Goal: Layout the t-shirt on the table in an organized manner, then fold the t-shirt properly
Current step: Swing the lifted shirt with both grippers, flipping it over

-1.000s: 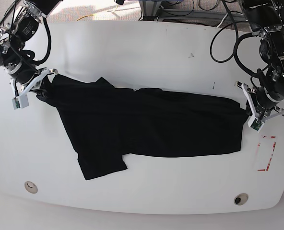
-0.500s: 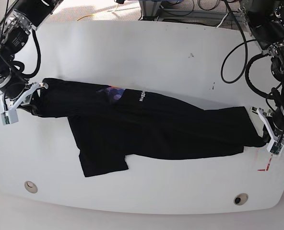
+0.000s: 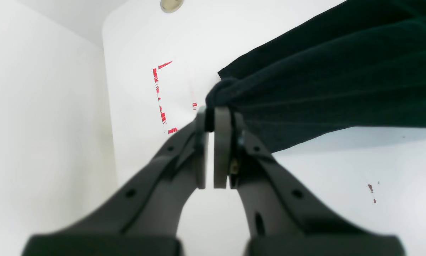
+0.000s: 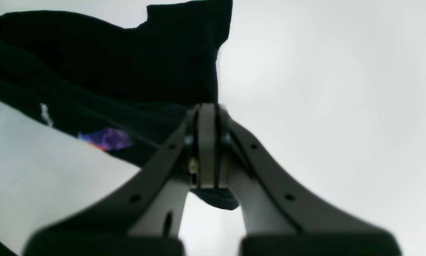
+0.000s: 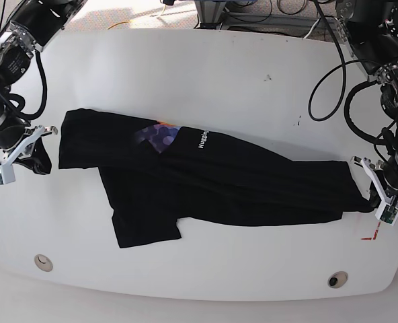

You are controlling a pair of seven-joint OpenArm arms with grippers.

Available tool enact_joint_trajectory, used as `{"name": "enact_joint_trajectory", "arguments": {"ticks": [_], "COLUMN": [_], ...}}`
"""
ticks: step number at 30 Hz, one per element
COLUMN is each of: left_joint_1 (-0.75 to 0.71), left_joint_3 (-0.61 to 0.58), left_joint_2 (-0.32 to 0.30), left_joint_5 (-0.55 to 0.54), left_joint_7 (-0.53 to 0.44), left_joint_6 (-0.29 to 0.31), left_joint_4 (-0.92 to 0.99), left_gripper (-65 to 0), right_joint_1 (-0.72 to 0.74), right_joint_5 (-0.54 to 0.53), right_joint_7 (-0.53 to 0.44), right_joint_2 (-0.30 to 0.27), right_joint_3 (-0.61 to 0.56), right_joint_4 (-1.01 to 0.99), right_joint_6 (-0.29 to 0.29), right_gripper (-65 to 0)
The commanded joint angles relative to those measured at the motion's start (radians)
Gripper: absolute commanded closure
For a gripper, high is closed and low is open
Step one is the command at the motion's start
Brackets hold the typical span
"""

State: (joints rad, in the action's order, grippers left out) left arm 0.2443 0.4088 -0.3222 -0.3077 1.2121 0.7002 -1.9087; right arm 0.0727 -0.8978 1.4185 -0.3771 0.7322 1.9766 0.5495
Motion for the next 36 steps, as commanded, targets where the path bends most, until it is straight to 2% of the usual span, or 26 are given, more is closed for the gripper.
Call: {"name": "enact_joint_trajectory", "arguments": {"ticks": [1,5,10,17,19,24,26,29,32,36], "left_joint_1": [0.026,0.066,0.135,0.183,0.183,0.151,0.143,0.14,0.125,0.115], "left_joint_3": [0.003,0.002,0.002,-0.037,-0.052,-0.058,-0.058,-0.057,-0.057,-0.057], "left_joint_2": [-0.013,0.002,0.027,0.025,0.024,0.024,0.022,0.022,0.024,0.025], "left_joint_5": [0.0,0.002,0.002,0.006,0.006,0.006,0.006,0.006,0.006,0.006], "left_joint_7": [-0.021,-0.021,-0.021,-0.021,-0.021,-0.021,-0.021,-0.021,-0.021,-0.021], "left_joint_6": [-0.002,-0.002,-0.002,-0.002,-0.002,-0.002,-0.002,-0.002,-0.002,-0.002], "left_joint_4": [-0.019,-0.019,-0.019,-0.015,-0.015,-0.016,-0.016,-0.016,-0.018,-0.018], "left_gripper": [-0.4,-0.4,-0.7,-0.7,-0.7,-0.7,-0.7,-0.7,-0.6,-0.6], "right_joint_1": [0.037,0.092,0.174,0.206,0.195,0.129,0.103,0.071,0.055,0.04], "right_joint_5": [-0.016,-0.013,-0.013,-0.013,-0.013,-0.001,0.003,0.003,0.003,0.004], "right_joint_7": [-0.022,-0.022,-0.022,-0.022,-0.022,-0.022,-0.022,-0.022,-0.022,-0.022], "right_joint_2": [-0.027,-0.029,-0.087,-0.095,-0.093,-0.086,-0.053,-0.023,0.002,0.031], "right_joint_3": [0.003,-0.01,-0.089,-0.099,-0.099,-0.098,-0.099,-0.105,-0.141,-0.194], "right_joint_4": [0.013,0.007,-0.03,-0.067,-0.075,-0.102,-0.102,-0.102,-0.118,-0.178], "right_joint_6": [-0.001,-0.004,-0.006,-0.006,-0.006,-0.007,-0.009,-0.009,-0.009,-0.009], "right_gripper": [-1.4,-1.4,-1.4,-2.4,-5.5,-26.2,-35.5,-43.9,-47.9,-48.2]}}
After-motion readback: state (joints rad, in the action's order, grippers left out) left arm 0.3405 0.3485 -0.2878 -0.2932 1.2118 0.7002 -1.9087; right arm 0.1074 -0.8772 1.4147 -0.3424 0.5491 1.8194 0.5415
